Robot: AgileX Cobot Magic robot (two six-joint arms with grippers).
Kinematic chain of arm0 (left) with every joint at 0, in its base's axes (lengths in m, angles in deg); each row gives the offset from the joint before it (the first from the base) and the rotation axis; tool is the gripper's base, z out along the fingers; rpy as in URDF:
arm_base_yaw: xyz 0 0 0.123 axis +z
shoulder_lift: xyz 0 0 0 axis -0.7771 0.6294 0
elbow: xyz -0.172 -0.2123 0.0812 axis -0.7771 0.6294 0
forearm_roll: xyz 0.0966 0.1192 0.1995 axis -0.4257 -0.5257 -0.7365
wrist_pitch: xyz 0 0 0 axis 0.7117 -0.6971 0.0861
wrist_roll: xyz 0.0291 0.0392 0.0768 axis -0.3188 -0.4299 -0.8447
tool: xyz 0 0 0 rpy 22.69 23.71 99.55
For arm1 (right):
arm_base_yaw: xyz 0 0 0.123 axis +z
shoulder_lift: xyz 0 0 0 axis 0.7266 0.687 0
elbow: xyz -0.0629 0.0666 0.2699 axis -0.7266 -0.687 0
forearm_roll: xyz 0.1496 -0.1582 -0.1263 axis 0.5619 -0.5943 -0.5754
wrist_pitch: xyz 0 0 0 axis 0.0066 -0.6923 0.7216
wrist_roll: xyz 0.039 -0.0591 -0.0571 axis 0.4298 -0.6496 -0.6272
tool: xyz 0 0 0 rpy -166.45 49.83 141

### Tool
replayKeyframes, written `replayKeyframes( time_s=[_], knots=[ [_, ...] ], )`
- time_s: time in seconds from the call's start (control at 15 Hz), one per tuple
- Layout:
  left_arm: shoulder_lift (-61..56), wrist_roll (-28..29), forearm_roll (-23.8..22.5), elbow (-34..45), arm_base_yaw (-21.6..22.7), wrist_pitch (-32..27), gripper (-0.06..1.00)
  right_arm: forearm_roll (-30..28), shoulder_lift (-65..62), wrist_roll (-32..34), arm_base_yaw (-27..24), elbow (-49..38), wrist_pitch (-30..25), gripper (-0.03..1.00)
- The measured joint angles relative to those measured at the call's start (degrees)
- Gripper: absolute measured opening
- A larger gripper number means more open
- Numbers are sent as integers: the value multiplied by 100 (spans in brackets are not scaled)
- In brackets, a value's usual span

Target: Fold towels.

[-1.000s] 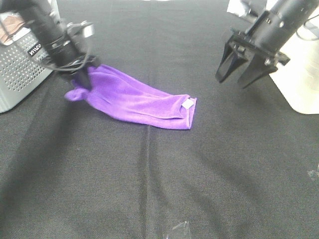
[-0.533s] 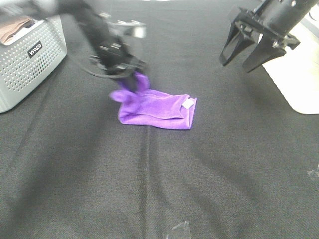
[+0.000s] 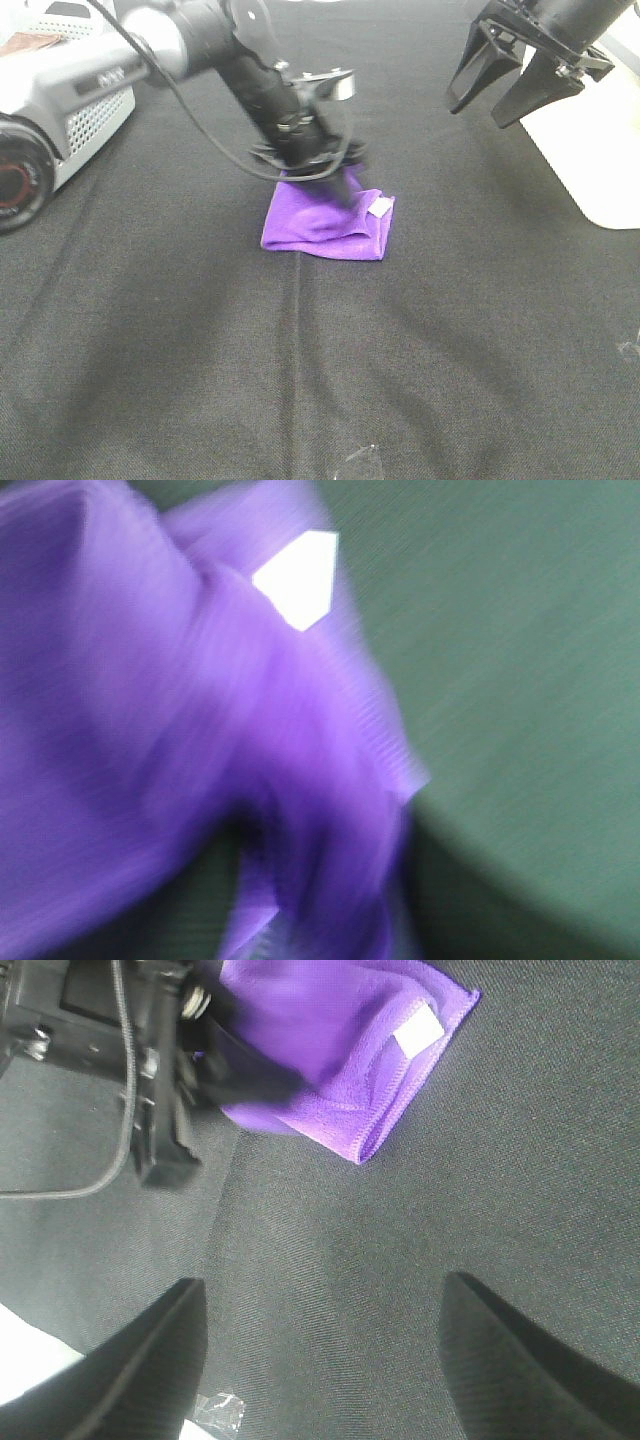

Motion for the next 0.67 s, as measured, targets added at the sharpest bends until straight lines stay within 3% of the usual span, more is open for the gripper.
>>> replayKeyframes(
  time_s=[0.07, 0.2, 0.33, 0.47, 0.53, 0.6, 0.67],
  knots=[
    [0, -63, 430, -46, 0, 80, 63, 0, 0, 0, 0, 0, 0, 64],
    [0, -521, 1112, -281, 0, 40, 69, 0, -6, 0, 0, 0, 0, 64],
    [0, -676, 1243, -619, 11, -126, 69, -29, -97, 0, 0, 0, 0, 64],
    [0, -521, 940, -1060, 126, -418, 69, -155, -172, 0, 0, 0, 0, 64],
    [0, -195, 378, -1318, 229, -430, 69, -201, -206, 0, 0, 0, 0, 64],
    [0, -195, 378, -1318, 229, -430, 69, -201, -206, 0, 0, 0, 0, 64],
    [-6, 172, -189, -1444, 286, -435, 69, -223, -235, 0, 0, 0, 0, 64]
  ],
)
